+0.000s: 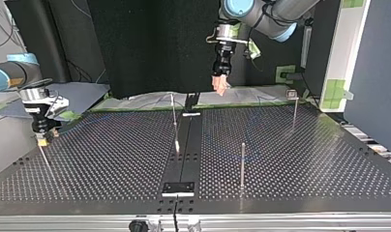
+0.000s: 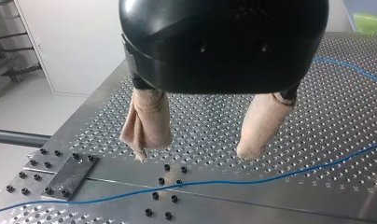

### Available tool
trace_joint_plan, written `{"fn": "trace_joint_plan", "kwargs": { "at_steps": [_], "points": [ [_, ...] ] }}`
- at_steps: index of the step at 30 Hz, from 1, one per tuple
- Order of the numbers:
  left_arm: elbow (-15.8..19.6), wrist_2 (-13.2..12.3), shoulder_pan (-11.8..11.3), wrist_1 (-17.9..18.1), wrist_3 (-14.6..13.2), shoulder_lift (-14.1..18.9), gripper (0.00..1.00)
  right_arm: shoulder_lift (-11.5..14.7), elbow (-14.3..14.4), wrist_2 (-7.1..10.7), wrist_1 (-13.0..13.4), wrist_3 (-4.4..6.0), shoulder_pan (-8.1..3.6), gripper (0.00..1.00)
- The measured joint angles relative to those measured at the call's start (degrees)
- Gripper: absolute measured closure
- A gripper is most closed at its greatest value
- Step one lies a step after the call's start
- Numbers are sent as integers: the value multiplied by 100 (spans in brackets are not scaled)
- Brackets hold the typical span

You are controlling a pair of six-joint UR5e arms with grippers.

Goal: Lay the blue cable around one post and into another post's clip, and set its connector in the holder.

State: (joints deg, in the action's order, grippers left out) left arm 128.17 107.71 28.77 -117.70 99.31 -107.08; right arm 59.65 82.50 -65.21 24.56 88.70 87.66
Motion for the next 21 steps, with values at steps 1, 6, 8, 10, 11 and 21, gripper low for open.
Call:
{"fn": "trace_joint_plan", "kwargs": {
  "at_steps": [1, 6, 8, 10, 11, 21],
  "points": [
    [1, 1, -1, 0, 0, 0, 0, 0, 0, 0, 3, 0, 0, 0],
    [0, 1, -16, 0, 4, 0, 0, 0, 1, -1, 21, 0, 1, 0],
    [1, 0, -22, 0, 3, 0, 0, -1, 1, 1, 23, 0, 1, 0],
    [1, 0, -25, 0, 2, 0, 0, -1, 1, 4, 24, 1, 1, 0],
    [2, 1, -25, 0, 1, 0, 0, 0, 2, 6, 23, 3, 2, 0],
    [3, 3, -45, -25, 5, -1, 0, -1, 0, 154, 4, 1, 25, 0]
  ]
}}
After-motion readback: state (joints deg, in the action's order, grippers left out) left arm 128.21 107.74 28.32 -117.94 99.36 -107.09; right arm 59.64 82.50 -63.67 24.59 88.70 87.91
